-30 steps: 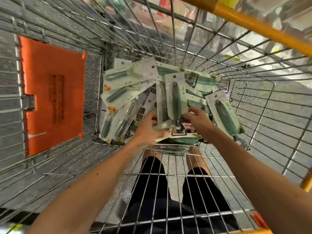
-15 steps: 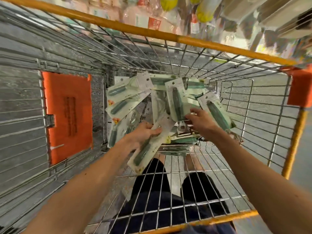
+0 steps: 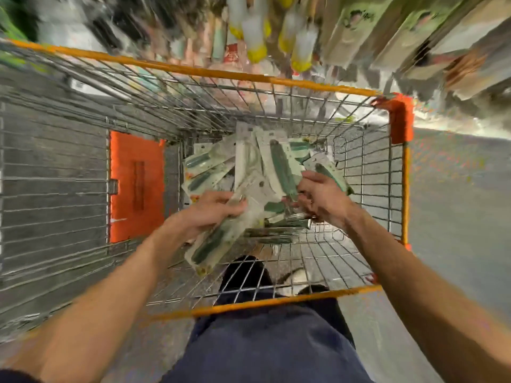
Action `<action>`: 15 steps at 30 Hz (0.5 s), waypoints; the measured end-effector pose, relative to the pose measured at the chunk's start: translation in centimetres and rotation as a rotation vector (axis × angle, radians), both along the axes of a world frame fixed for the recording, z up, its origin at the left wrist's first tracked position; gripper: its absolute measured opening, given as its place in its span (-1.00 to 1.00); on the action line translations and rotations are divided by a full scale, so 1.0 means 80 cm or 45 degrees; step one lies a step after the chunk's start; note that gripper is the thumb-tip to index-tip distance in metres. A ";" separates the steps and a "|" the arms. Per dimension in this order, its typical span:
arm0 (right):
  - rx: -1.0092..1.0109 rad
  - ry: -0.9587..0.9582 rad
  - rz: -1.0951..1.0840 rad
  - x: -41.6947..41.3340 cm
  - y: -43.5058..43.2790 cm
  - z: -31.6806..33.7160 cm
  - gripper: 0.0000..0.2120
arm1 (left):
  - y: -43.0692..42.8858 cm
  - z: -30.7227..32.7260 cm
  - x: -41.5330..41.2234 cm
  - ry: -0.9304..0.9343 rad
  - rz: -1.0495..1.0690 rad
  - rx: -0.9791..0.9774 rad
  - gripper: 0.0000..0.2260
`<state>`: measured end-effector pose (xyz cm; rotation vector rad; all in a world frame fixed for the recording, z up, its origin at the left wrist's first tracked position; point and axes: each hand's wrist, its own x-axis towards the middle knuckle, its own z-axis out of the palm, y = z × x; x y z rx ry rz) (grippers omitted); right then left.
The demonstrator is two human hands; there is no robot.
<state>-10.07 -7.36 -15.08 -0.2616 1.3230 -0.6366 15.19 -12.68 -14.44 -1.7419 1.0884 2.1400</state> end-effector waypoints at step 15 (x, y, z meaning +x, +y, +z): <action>-0.713 0.356 -0.259 -0.110 0.186 0.255 -0.56 | 0.147 0.254 -0.169 0.596 0.098 -0.740 -0.77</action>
